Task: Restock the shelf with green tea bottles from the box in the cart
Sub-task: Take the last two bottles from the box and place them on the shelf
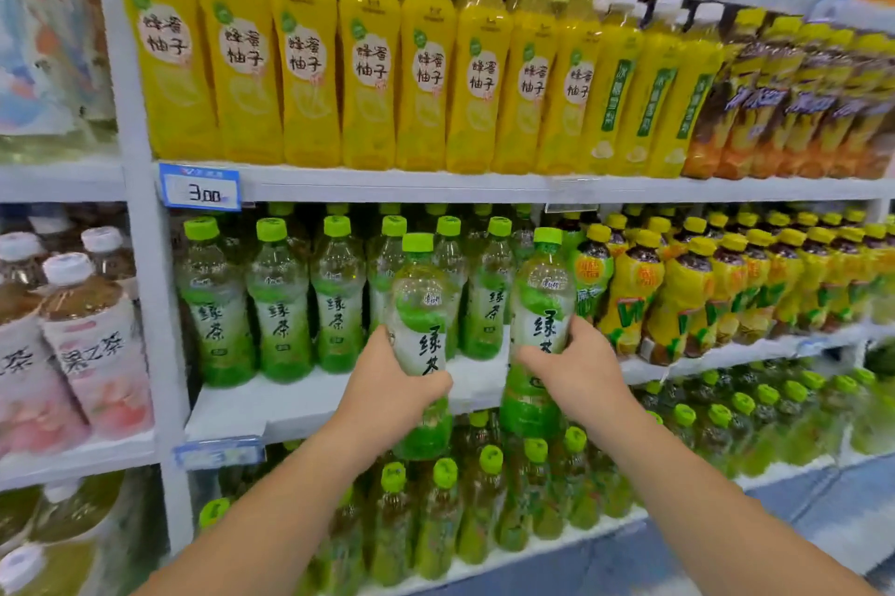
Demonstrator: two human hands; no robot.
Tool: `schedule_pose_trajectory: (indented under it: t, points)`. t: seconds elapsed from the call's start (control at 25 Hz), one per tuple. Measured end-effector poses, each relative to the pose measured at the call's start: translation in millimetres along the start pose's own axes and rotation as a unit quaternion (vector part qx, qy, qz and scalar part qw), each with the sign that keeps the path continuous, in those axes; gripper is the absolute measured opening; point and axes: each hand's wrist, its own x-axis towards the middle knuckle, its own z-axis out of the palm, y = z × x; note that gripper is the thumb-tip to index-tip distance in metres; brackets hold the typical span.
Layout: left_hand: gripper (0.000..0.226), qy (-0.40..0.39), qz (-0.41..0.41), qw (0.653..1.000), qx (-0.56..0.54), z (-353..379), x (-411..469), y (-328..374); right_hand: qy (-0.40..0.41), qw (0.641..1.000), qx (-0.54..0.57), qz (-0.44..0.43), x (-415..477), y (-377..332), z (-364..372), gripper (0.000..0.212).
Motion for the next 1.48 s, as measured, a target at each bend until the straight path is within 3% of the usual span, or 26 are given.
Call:
schedule_pose_trajectory:
  t: [0.08, 0.2, 0.36, 0.56, 0.64, 0.8, 1.0, 1.2, 1.36, 1.48]
  points:
    - [0.075, 0.010, 0.033, 0.999, 0.013, 1, 12, -12, 0.016, 0.999, -0.005, -0.033, 17, 11, 7, 0.030]
    - [0.078, 0.028, 0.076, 0.996, 0.040, 2, 28, -21, 0.041, 0.998, 0.008, -0.052, 43, 27, 15, 0.033]
    - [0.046, 0.047, 0.124, 0.990, 0.052, 5, 42, -22, 0.051, 0.995, 0.017, -0.081, 65, 41, 25, 0.040]
    - [0.048, 0.059, 0.145, 0.987, 0.023, 13, 58, -39, 0.038, 0.991, -0.016, -0.129, 81, 55, 30, 0.041]
    - [0.052, 0.068, 0.160, 0.985, 0.014, 16, 61, -45, 0.026, 0.991, -0.019, -0.126, 86, 62, 29, 0.041]
    - [0.053, 0.064, 0.171, 0.983, 0.013, 17, 64, -50, 0.059, 0.977, -0.168, -0.113, 96, 77, 34, 0.053]
    - [0.054, 0.058, 0.188, 0.980, 0.024, 15, 64, -56, 0.067, 0.987, -0.092, -0.114, 94, 92, 39, 0.055]
    - [0.050, 0.078, 0.202, 0.976, 0.013, 17, 61, -63, 0.116, 0.982, -0.100, -0.113, 104, 102, 49, 0.035]
    - [0.055, 0.084, 0.207, 0.974, 0.020, 15, 58, -68, 0.111, 0.982, -0.105, -0.107, 115, 103, 53, 0.045]
    - [0.074, 0.081, 0.204, 0.975, 0.036, 15, 61, -74, 0.114, 0.986, -0.085, -0.087, 119, 107, 53, 0.058]
